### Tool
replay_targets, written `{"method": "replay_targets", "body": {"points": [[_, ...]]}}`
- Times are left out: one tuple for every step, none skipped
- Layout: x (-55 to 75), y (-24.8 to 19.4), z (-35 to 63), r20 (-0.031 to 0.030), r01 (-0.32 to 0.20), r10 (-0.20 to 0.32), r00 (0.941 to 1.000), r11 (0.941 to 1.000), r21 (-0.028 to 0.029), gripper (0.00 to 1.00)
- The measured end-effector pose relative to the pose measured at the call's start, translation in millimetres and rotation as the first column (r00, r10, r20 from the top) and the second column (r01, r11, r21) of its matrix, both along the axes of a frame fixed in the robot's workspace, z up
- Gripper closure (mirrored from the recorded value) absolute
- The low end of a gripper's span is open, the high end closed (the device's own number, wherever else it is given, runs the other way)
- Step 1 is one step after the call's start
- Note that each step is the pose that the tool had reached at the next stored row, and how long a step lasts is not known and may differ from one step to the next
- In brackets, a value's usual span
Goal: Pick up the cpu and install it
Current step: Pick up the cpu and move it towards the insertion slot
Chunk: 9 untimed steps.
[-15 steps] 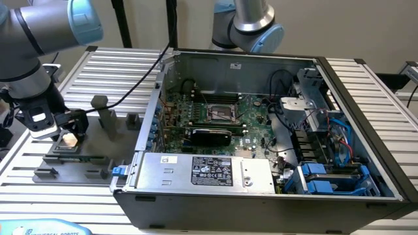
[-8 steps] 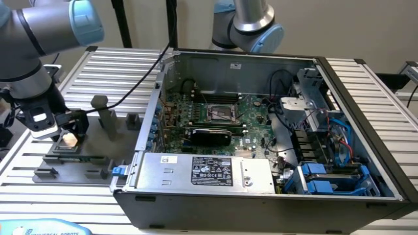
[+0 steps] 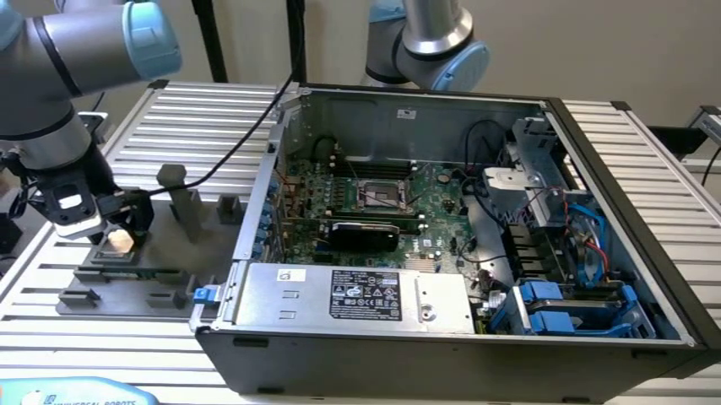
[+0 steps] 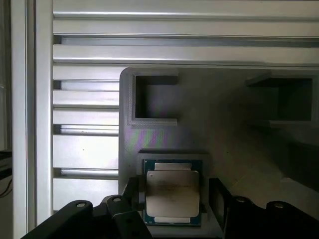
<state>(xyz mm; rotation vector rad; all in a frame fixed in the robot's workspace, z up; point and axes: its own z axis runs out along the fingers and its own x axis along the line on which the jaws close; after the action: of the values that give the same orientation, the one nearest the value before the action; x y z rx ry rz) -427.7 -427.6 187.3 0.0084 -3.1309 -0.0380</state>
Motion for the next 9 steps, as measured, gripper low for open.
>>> {"method": "replay_targets", "body": {"points": [[0.0, 0.0, 0.0, -0.0002, 0.000, 0.000, 1.0000, 1.0000, -0.0006, 0.33], [0.0, 0.1, -0.1, -0.0001, 0.000, 0.000, 1.0000, 1.0000, -0.0012, 0.33], [0.0, 0.1, -0.1, -0.0001, 0.000, 0.000, 1.0000, 1.0000, -0.0021, 0.33], [0.0, 0.1, -0.2, -0.0002, 0.000, 0.000, 1.0000, 1.0000, -0.0033, 0.33], [0.0, 0.1, -0.2, -0.0002, 0.000, 0.000, 1.0000, 1.0000, -0.0046, 0.33], [0.0, 0.2, -0.3, -0.0001, 0.000, 0.000, 1.0000, 1.0000, -0.0062, 0.33], [-0.1, 0.3, -0.4, -0.0002, 0.000, 0.000, 1.0000, 1.0000, -0.0078, 0.33], [-0.1, 0.3, -0.5, -0.0001, 0.000, 0.000, 1.0000, 1.0000, -0.0093, 0.33], [-0.1, 0.4, -0.5, -0.0001, 0.000, 0.000, 1.0000, 0.9999, -0.0103, 0.33]]}}
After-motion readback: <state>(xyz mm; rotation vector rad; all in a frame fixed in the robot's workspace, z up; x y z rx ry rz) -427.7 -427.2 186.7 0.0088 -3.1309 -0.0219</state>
